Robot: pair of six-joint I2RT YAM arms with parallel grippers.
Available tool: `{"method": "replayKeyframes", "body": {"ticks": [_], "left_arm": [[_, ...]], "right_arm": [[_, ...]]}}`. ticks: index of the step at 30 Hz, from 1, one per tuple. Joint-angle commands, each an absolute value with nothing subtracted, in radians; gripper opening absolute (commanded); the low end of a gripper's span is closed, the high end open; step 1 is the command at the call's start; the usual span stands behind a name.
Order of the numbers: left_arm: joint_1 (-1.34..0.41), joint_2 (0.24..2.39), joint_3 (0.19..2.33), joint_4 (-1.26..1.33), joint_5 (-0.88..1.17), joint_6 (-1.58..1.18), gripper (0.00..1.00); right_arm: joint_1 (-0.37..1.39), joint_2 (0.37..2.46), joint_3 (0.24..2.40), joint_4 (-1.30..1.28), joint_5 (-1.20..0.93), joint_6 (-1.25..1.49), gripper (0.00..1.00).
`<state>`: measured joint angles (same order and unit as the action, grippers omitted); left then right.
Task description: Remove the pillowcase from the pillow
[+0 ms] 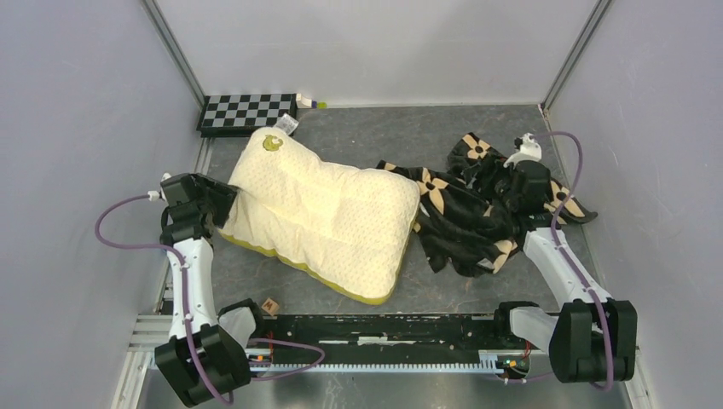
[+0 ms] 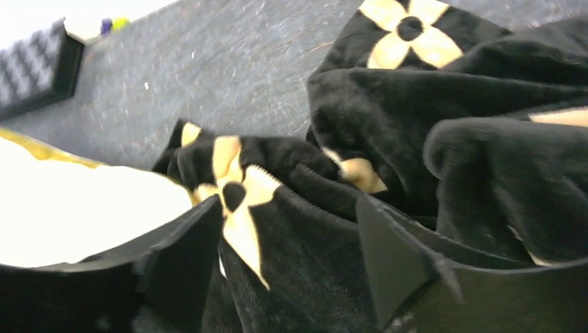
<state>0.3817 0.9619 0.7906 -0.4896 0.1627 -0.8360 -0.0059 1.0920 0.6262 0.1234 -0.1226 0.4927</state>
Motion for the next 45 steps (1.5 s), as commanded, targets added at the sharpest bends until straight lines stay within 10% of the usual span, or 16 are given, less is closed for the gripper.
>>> {"method": "replayKeyframes", "body": {"ticks": [1,4,23,45], "left_arm": [[0.357,0.928,0.843,-0.479,0.114,-0.783,0.76],[0.315,0.887,0.883,-0.502,0.023,-0.741,0.99],[-0.687,1.254,1.23,-0.823,-0.616,-0.544,1.0],[-0.966,1.778,1.325,-0.629,-0.231,-0.527,1.0]], "right_arm": [[0.091,1.12,0.757,0.04,-0.041,0.339,0.88],[0.166,1.133,0.808,-0.04,0.097,0.273,0.98],[0.39,1.234,0.727,-0.143,0.206,0.189,0.98],[0.445,1.098,0.407,-0.06,0.178,0.305,0.97]]}}
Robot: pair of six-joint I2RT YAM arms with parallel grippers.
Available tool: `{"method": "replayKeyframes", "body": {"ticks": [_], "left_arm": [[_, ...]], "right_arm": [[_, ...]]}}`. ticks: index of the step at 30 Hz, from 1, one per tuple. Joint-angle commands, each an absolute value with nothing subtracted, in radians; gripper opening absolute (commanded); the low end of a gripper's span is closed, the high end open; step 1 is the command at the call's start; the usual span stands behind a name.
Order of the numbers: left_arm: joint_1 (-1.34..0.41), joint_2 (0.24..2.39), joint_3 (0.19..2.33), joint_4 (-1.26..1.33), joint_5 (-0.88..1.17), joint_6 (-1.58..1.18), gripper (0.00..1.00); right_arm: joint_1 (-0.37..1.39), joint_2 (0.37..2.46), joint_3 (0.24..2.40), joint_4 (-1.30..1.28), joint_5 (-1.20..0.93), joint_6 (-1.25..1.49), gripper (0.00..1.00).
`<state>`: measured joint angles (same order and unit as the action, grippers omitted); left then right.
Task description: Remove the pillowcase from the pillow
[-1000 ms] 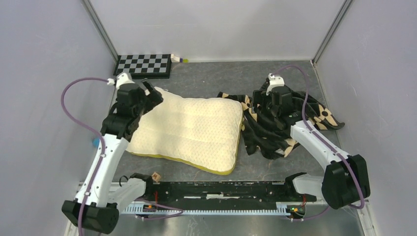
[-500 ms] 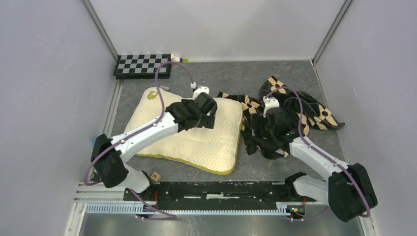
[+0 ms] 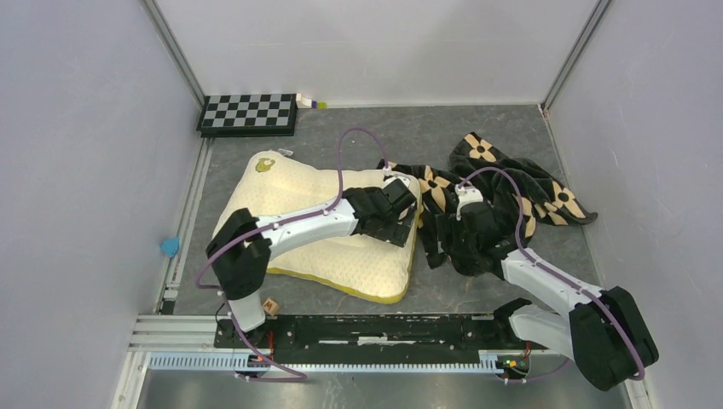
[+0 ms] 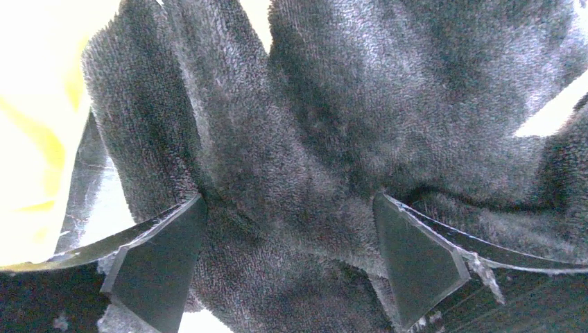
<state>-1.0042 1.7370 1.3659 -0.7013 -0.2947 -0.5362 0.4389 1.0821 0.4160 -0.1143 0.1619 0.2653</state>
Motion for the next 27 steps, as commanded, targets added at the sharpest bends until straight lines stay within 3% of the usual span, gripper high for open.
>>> {"method": "replayKeyframes", "body": {"ticks": [1,6,9,14,21,27], "left_arm": [[-0.943,1.781,1.304,-0.618,-0.236,-0.557,1.0],[-0.762,1.731,1.087,-0.498,-0.182,-0.699,0.9],[-0.609,1.627,0.899,-0.372,-0.16,-0.759,0.87],[-0.473,1.474,0.799,-0.339,-0.373,-0.829,0.83],[-0.276,1.637,0.956,-0.305,-0.292,-0.781,0.84],[-0.242,1.799,1.2,-0.327,-0.314,-0.719,0.88]], "right_arm": [[0.444,1.107,0.405,-0.056,0.204,0.33,0.92],[0.441,1.164,0.437,-0.072,0.34,0.404,0.73],[0.392,1.2,0.467,-0.063,0.375,0.446,0.67],[0.217,1.314,0.52,0.031,0.27,0.524,0.64],[0.161,1.579,0.811,0.021,0.283,0.529,0.66],[0.123,1.825,1.147,-0.03,0.234,0.487,0.67]]}}
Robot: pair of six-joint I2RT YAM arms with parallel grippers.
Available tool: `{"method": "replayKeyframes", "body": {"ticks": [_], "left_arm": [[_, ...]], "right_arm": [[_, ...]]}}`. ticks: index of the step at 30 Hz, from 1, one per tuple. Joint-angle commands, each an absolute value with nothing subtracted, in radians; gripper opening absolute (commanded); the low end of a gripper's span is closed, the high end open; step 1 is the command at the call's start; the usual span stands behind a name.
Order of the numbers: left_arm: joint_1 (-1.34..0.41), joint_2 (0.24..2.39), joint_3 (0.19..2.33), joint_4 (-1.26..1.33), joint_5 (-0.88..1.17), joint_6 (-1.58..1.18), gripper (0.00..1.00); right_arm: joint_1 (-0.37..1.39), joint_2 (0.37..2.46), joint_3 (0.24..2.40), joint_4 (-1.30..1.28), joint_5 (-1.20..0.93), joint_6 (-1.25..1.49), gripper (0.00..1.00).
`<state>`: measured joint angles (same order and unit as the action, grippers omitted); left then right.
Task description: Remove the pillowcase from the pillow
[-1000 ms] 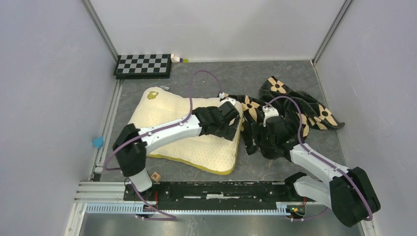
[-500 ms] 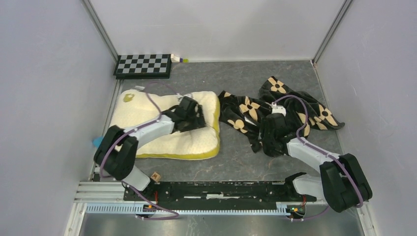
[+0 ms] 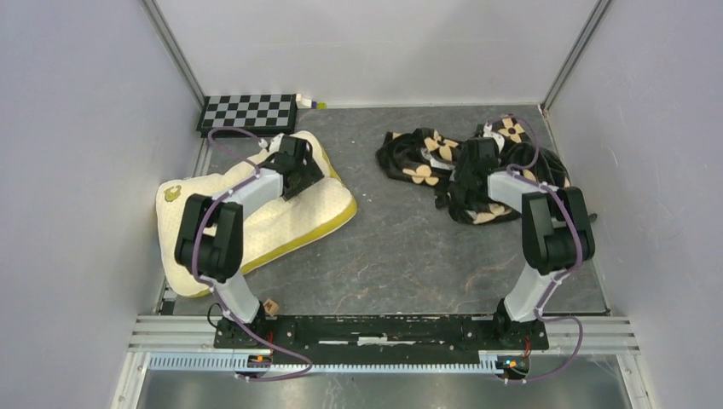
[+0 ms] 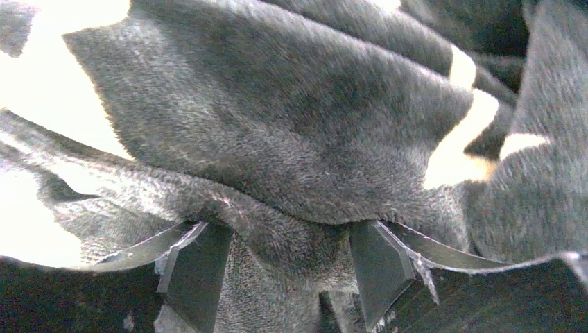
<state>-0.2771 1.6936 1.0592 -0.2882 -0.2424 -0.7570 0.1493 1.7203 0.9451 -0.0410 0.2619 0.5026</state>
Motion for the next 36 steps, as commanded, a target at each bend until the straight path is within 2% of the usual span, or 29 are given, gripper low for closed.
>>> {"method": "replayKeyframes", "body": {"ticks": [1,7,11,15,18,21,24,26,31,33,36], "left_arm": [[-0.242,1.818,1.247,-0.344,-0.309,-0.701,0.89],[-0.243,1.813,1.517,-0.438,-0.294,-0.575,0.95],[-0.255,1.665,1.498,-0.443,-0.285,-0.529,1.0],[-0.27,1.454,1.318,-0.373,-0.343,-0.479,1.0],[-0.271,1.304,1.149,-0.26,-0.35,-0.417,1.0],[-0.274,1.188,0.92,-0.02,-0.263,-0.323,1.0],[-0.282,1.077,0.694,0.253,-0.244,-0.266,1.0],[-0.282,1.048,0.618,0.321,-0.267,-0.24,1.0],[-0.282,1.078,0.581,0.314,-0.32,-0.118,1.0],[-0.282,1.101,0.509,0.425,-0.35,-0.112,1.0],[-0.282,1.119,0.429,0.502,-0.376,-0.083,1.0]], "right_arm": [[0.121,1.848,1.202,-0.019,0.215,0.459,0.68],[0.11,1.861,1.406,0.033,0.004,0.349,0.81],[0.11,1.726,1.345,0.072,-0.055,0.317,0.87],[0.11,1.475,1.019,0.333,-0.106,0.254,0.94],[0.11,1.285,0.746,0.518,-0.063,0.217,0.96],[0.11,1.13,0.524,0.633,-0.008,0.142,0.96],[0.11,0.989,0.355,0.66,0.145,0.103,0.97],[0.11,0.917,0.259,0.676,0.188,0.074,0.98],[0.11,0.763,0.036,0.829,0.304,-0.019,0.98],[0.109,0.736,-0.036,0.888,0.381,-0.038,0.98],[0.11,0.747,-0.052,0.886,0.383,-0.099,0.98]]}}
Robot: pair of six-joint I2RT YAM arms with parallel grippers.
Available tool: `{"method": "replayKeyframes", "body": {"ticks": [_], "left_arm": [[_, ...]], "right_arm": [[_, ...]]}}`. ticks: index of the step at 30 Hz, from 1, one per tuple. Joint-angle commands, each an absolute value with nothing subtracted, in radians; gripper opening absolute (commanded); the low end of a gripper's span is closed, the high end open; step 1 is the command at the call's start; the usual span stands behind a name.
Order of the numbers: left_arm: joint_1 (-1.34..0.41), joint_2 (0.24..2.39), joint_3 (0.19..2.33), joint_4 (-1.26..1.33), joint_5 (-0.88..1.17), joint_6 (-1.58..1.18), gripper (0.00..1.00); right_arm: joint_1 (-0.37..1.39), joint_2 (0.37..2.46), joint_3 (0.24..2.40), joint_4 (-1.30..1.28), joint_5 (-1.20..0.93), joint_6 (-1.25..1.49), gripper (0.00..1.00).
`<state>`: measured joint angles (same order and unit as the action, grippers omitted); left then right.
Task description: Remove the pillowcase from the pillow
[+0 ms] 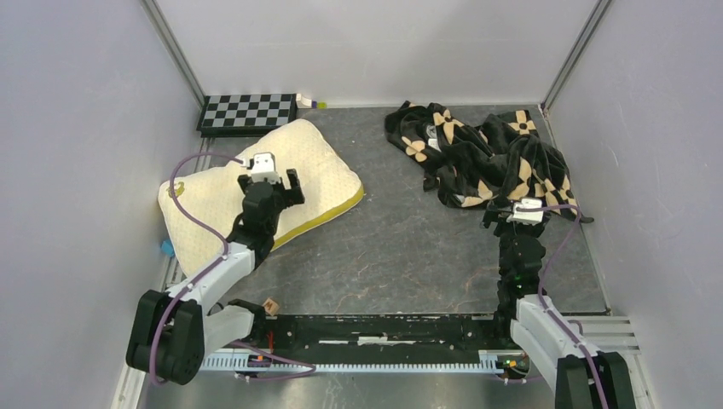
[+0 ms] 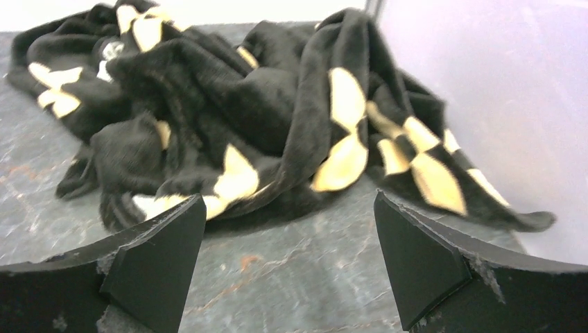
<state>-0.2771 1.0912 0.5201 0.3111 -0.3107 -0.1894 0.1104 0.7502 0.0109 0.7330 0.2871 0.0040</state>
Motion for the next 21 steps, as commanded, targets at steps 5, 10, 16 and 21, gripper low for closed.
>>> {"method": "replayKeyframes", "body": {"ticks": [5,10,16,21], "left_arm": [[-0.275,1.212,0.351,0.684,-0.473,0.033,1.0],[-0.21,1.338,0.323,0.842,-0.439,0.041,0.99],[-0.114,1.442,0.335,0.927,-0.284,-0.004,0.95],[-0.105,1.441,0.345,0.897,-0.263,-0.019,1.0]], "right_arm": [[0.11,0.89,-0.099,1.055,0.333,-0.104,0.98],[0.11,1.055,-0.072,1.166,0.342,-0.122,0.98],[0.11,1.108,-0.063,1.137,0.333,-0.183,0.98],[0.109,1.296,-0.201,1.568,0.38,-0.143,0.98]]}}
